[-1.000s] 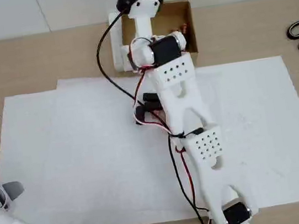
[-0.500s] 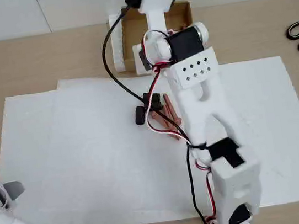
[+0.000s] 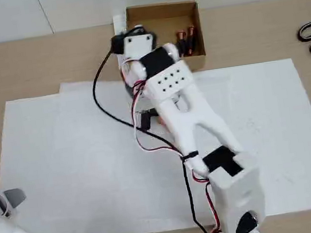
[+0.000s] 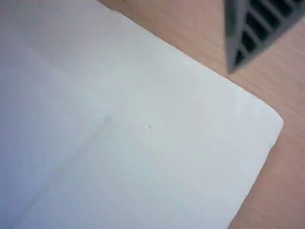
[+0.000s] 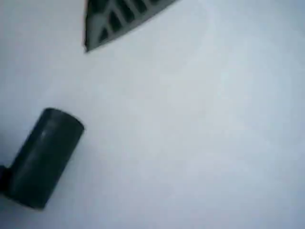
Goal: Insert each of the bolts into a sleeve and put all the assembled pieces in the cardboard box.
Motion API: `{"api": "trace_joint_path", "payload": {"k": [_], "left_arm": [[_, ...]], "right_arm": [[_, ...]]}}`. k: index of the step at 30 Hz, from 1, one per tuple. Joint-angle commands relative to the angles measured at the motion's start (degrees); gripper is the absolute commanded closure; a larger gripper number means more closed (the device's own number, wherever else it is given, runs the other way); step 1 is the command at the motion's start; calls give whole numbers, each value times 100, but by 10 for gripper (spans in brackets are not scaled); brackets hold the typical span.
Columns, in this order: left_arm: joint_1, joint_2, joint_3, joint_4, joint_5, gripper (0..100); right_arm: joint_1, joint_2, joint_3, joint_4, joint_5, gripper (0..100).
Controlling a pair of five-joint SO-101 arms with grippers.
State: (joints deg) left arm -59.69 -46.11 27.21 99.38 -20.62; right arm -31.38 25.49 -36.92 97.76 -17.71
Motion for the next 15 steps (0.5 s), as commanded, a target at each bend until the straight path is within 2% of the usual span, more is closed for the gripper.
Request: {"api": "trace_joint_path", "payload": {"k": [1, 6, 15], "left_arm": [[53, -88, -13, 105, 35, 685], [53, -88, -13, 105, 35, 685], [53, -88, -4, 105, 35, 685]], "right_arm": [[-92, 154, -26, -391, -818, 731], [-92, 532, -26, -840, -2171, 731], [-207, 1086, -26, -1341, -2418, 732]]}}
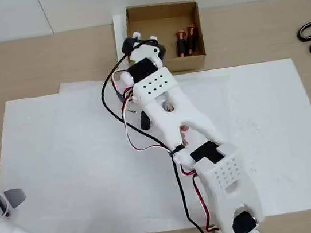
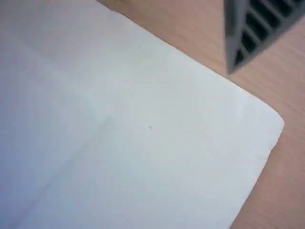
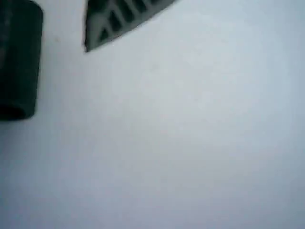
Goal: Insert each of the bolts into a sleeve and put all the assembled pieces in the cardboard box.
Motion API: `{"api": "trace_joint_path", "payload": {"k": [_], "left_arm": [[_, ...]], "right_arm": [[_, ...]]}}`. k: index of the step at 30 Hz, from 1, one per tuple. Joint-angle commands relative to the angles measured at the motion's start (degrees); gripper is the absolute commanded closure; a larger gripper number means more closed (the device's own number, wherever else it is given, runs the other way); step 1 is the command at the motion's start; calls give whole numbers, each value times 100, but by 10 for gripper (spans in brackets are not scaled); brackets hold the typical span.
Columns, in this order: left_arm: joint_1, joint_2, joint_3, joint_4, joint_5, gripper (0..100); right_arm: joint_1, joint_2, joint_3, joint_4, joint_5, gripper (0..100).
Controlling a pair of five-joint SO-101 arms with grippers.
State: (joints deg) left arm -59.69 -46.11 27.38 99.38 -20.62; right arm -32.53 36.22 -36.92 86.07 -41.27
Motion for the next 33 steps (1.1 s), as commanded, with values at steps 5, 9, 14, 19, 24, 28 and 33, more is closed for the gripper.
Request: {"api": "trace_joint_path", "payload": {"k": [5, 9, 14, 19, 24, 28, 33], "left_arm": [[53, -88, -22, 105, 35, 685], [53, -88, -22, 105, 35, 685], [53, -88, 31, 105, 9, 685], [53, -88, 31, 105, 9, 685], [53, -88, 31, 105, 9, 685], [53, -88, 31, 105, 9, 685], [44, -88, 31, 105, 9, 685]], "right_arm": [[-189, 224, -26, -532, -35, 732], [-189, 497, -26, -760, -18, 732], [-189, 778, -35, -778, -9, 732], [-180, 875, -44, -787, -9, 732], [-171, 971, -44, -787, 0, 733], [-163, 1103, -44, -769, 0, 738], [-154, 1103, -44, -769, 0, 890]]}}
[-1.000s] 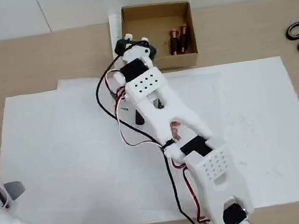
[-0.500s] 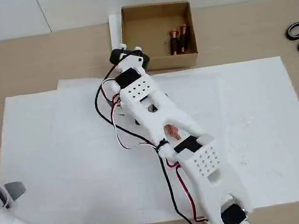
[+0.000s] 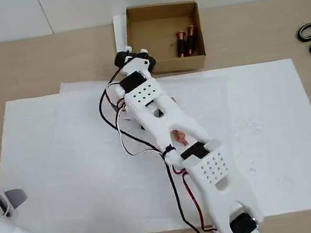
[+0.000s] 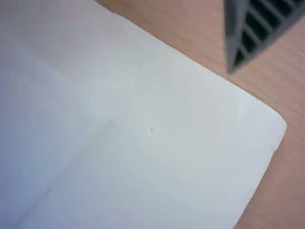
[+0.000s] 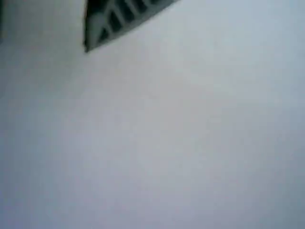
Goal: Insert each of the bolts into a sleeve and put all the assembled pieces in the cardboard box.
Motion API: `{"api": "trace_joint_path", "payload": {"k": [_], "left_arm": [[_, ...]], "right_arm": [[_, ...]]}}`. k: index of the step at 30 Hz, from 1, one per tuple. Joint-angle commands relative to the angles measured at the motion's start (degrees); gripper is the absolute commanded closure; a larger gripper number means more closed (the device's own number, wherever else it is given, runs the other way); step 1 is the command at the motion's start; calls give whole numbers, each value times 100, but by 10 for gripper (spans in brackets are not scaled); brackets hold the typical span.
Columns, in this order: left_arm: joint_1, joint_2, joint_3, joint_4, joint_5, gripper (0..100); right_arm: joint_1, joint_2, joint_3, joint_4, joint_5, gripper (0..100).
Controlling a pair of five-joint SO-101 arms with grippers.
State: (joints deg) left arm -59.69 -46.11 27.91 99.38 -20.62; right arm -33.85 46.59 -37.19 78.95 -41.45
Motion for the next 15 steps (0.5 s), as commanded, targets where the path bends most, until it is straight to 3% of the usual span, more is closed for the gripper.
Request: {"api": "trace_joint_path", "payload": {"k": [1, 3, 15], "left_arm": [[44, -88, -22, 105, 9, 685], [44, -88, -22, 105, 9, 685], [26, -88, -22, 105, 0, 685]], "right_arm": [[-22, 66, -18, -57, 18, 929], [-22, 66, -18, -66, 18, 995], [-22, 40, -26, -13, 18, 995]]}}
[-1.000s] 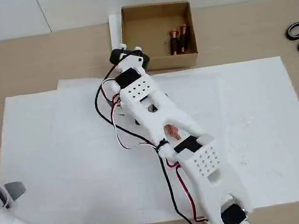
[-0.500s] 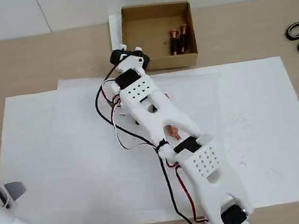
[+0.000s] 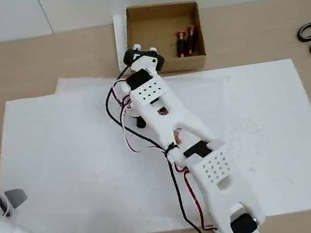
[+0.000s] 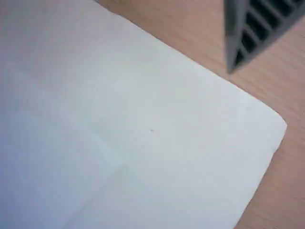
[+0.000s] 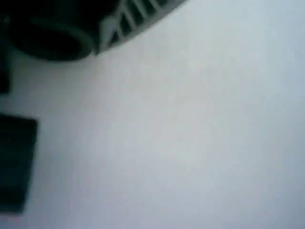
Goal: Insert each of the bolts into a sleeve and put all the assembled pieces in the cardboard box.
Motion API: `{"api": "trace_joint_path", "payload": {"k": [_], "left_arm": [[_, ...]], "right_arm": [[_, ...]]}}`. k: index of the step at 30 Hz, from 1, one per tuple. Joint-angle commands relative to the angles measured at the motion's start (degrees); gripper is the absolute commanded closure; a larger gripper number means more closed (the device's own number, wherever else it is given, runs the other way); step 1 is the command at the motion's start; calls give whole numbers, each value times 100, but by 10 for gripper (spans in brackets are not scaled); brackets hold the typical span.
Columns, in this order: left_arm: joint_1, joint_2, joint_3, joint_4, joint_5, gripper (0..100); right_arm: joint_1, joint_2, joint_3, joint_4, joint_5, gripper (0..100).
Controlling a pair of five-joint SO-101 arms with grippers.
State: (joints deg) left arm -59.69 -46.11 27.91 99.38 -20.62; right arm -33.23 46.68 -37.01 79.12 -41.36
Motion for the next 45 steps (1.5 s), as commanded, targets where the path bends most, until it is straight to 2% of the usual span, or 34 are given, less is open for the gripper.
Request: {"api": "trace_joint_path", "payload": {"k": [1, 11, 20, 24, 28, 33, 39, 43, 45], "left_arm": [[26, -88, -22, 105, 0, 685], [53, -88, -22, 105, 0, 685], [53, -88, -40, 105, 0, 685], [176, -88, -66, 105, 0, 685], [668, -88, -127, 105, 62, 685], [1442, -35, -549, 105, 563, 685], [2945, 255, -637, 97, 1512, 686], [3798, 1222, -1121, 53, 2057, 688], [4088, 1793, -1534, 53, 2224, 688]], "right_arm": [[-84, -4, -44, -22, 18, 995], [-84, -1429, -44, 1095, 404, 995], [4, -2659, -44, 1807, 448, 995], [549, -3231, -18, 1938, 1327, 995], [1174, -3749, -18, 1938, 2154, 995], [1675, -4215, -9, 1974, 2198, 995], [1807, -4655, 62, 1974, 2215, 995], [1771, -4857, 448, 1982, 2286, 995], [1807, -5059, 642, 1982, 2699, 995]]}}
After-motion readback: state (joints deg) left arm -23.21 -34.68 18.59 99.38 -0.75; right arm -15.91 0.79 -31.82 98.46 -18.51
